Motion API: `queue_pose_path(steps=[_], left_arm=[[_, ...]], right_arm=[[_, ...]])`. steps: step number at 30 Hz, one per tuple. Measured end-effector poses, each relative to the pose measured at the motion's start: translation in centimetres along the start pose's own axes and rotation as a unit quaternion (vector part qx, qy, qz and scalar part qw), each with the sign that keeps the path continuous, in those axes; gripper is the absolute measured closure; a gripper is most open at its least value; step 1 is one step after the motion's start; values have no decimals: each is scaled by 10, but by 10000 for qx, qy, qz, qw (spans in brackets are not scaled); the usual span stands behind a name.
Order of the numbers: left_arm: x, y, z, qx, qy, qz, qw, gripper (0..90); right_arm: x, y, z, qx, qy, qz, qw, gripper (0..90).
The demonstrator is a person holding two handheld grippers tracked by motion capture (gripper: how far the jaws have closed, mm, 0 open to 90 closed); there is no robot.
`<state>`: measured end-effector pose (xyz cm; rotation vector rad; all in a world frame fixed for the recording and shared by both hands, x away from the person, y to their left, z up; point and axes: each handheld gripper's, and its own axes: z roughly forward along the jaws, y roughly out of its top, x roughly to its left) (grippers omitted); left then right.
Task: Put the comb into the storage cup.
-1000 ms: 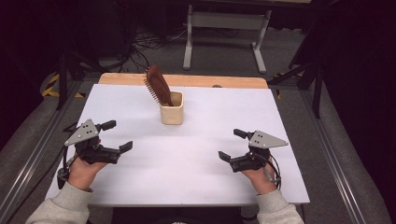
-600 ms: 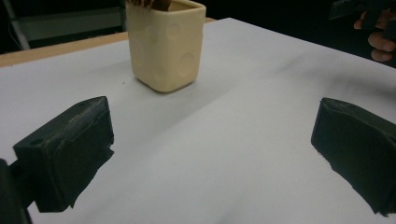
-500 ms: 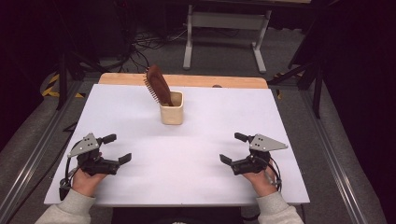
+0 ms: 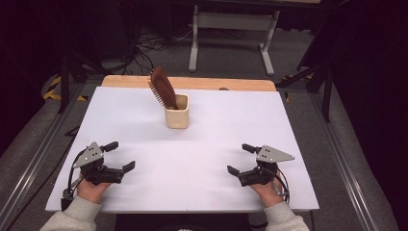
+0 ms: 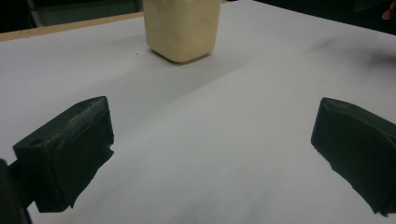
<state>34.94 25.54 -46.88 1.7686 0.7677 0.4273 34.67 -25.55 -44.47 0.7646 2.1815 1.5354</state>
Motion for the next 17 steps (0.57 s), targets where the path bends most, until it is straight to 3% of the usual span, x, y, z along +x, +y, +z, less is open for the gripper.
queue_pose_path(steps=[9, 13, 15, 17], left_arm=[[5, 2, -6, -122, -144, -439, 9989, 5], [4, 2, -6, -83, 26, -313, 9995, 8], [1, 3, -6, -26, 160, -139, 9998, 9], [1, 4, -6, -42, 134, -136, 9998, 9]], right_arm=[[0, -1, 1, -14, -37, 66, 10000, 15], [0, -2, 2, -14, -36, 62, 10000, 15], [0, -2, 1, -8, -41, 24, 10000, 15], [0, -2, 1, -18, -43, 14, 10000, 15]])
